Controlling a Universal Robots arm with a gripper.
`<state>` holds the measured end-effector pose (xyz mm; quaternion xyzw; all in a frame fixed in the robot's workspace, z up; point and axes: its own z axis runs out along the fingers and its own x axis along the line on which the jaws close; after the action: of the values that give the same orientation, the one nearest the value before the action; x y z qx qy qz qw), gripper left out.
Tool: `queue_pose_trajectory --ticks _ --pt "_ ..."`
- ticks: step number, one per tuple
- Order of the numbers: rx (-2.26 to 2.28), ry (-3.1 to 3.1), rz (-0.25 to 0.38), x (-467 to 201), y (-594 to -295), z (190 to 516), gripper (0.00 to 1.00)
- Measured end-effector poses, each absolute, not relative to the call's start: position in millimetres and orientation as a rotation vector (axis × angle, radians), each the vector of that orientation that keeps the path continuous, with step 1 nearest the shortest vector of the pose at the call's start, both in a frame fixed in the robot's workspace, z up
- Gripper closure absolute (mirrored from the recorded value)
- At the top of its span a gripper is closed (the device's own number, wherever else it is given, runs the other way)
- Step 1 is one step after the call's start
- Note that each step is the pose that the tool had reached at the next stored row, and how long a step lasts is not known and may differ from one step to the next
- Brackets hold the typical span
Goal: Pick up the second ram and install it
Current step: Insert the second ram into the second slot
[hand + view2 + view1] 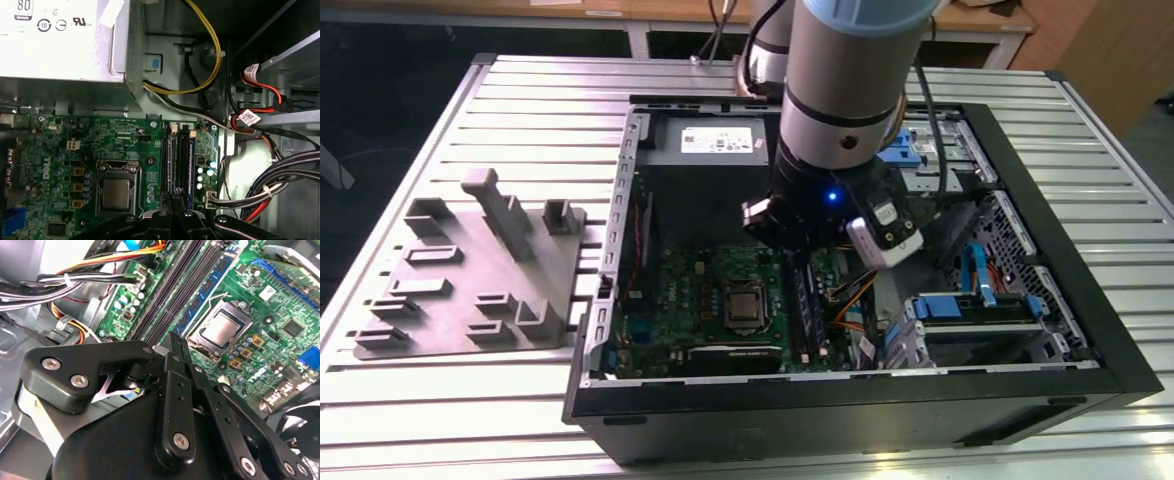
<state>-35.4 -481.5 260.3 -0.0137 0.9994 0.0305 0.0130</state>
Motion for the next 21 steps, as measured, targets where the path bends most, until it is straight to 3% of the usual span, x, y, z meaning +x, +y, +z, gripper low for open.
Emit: queue_pose_trajectory --ticks 21 --pt "-0.042 3.114 0.101 -31 -488 248 0.89"
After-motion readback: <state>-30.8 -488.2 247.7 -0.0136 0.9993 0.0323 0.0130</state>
